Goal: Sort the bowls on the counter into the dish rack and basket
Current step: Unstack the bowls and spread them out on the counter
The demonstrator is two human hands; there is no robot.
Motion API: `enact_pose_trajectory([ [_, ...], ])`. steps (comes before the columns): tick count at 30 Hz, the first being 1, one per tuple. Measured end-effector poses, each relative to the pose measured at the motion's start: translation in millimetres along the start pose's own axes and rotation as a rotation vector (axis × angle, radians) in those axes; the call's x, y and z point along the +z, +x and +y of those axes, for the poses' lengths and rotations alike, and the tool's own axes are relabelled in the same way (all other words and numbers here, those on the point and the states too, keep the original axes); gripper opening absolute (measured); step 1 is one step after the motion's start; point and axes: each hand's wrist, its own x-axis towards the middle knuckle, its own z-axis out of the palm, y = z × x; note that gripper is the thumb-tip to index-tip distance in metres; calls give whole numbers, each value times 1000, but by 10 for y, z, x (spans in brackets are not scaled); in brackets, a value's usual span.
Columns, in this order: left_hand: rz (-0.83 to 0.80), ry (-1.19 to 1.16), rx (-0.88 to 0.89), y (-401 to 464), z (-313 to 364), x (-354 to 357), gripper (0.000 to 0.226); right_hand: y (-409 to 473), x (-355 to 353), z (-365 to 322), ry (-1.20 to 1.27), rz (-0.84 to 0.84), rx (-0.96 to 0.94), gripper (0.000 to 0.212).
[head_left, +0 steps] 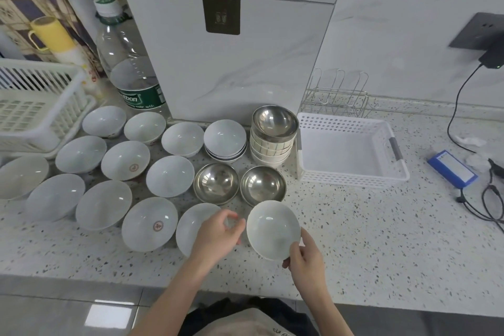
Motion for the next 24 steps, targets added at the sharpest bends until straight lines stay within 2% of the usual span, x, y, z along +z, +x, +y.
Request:
enact_pose_trajectory([
  [13, 108, 418, 73, 50, -22, -36, 36, -48, 165, -4, -131, -102, -31, 41],
  [24, 150, 463, 73, 101, -97, -22, 32, -7, 243, 21, -186, -136, -1, 40],
])
